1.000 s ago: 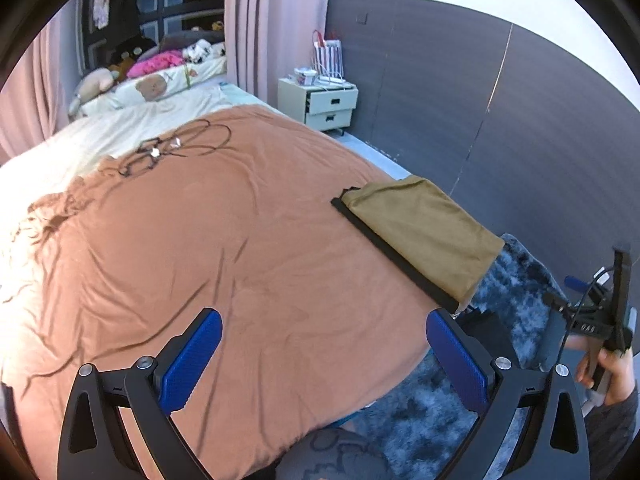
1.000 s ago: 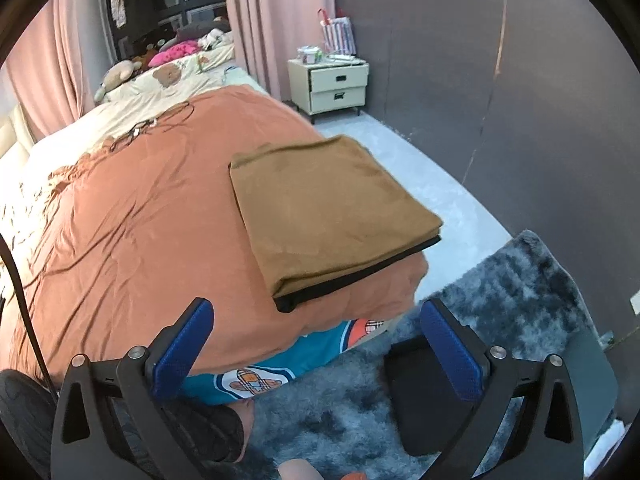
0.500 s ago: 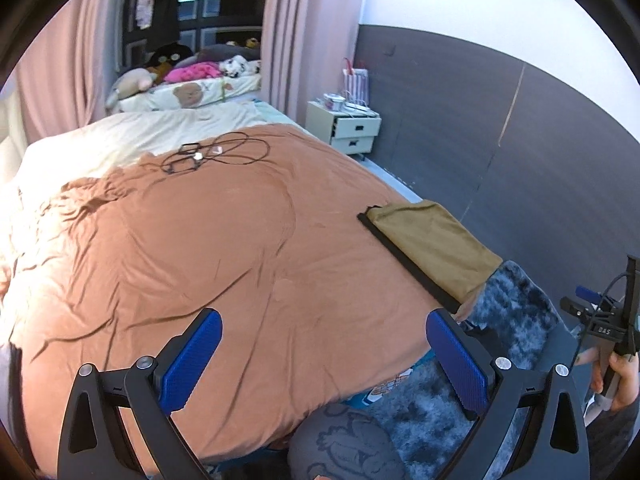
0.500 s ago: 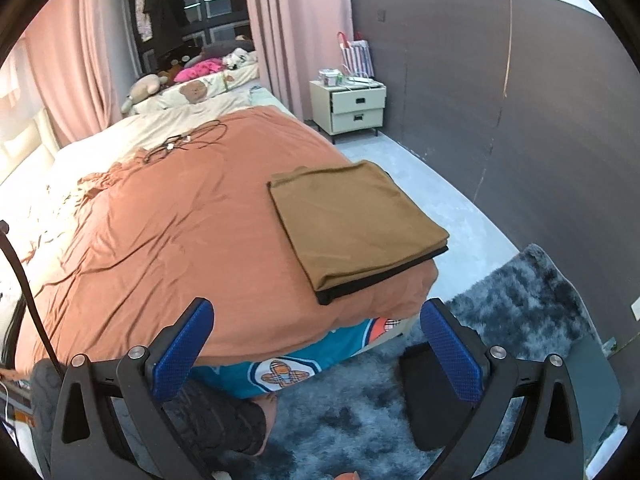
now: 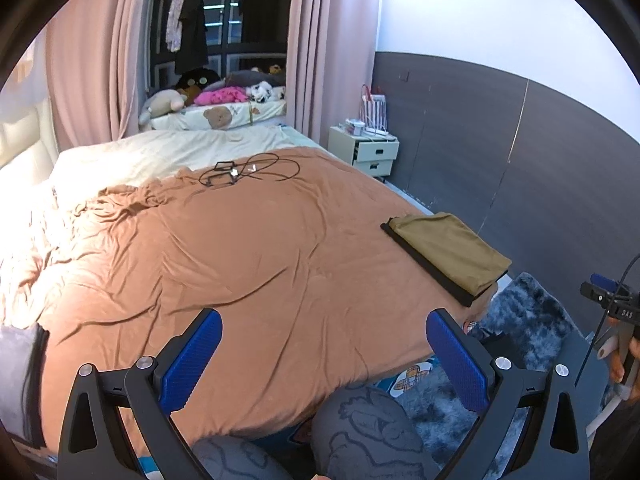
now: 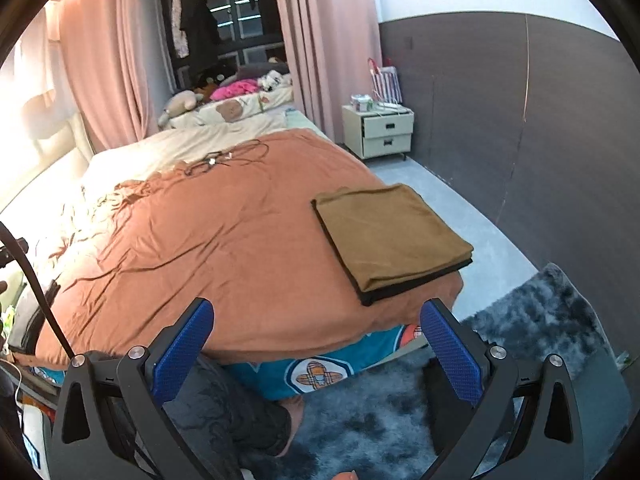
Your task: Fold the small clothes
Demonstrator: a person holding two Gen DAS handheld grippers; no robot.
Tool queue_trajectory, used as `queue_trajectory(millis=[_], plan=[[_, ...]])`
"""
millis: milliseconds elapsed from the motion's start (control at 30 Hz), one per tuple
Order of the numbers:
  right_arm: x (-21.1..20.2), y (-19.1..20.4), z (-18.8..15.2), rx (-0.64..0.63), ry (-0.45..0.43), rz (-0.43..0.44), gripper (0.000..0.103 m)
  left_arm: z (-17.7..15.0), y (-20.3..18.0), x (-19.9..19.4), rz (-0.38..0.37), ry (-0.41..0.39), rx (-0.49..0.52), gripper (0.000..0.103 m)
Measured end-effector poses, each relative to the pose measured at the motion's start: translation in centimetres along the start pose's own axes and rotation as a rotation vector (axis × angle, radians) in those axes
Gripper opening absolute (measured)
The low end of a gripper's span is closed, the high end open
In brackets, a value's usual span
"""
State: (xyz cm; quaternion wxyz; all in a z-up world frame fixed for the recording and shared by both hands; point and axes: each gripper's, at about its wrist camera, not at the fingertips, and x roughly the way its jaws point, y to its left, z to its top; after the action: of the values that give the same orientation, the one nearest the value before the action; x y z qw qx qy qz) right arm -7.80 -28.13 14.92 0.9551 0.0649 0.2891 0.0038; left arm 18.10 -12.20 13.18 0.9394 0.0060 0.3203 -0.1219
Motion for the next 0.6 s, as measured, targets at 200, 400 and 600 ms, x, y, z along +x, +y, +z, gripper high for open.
queue_trajectory(millis=[200,400,600], plan=[[-1.9,0.6,-3.0,-0.015,-0.050,0.022,0.103,-3.0,0.4,-1.9,0.036,-0.037,-0.002,0.103],[-3.3,0.7,-6.1,-0.026,-0.082,0.055,0.103,-6.3,1.1,-3.6,0.067,-0.078,-0.026,0.103],[-4.0,1.2,-8.9,-0.027,-0.098,0.062,0.103,-9.3,0.9,-5.7,0.081,-0.126,-0.030,0.103]])
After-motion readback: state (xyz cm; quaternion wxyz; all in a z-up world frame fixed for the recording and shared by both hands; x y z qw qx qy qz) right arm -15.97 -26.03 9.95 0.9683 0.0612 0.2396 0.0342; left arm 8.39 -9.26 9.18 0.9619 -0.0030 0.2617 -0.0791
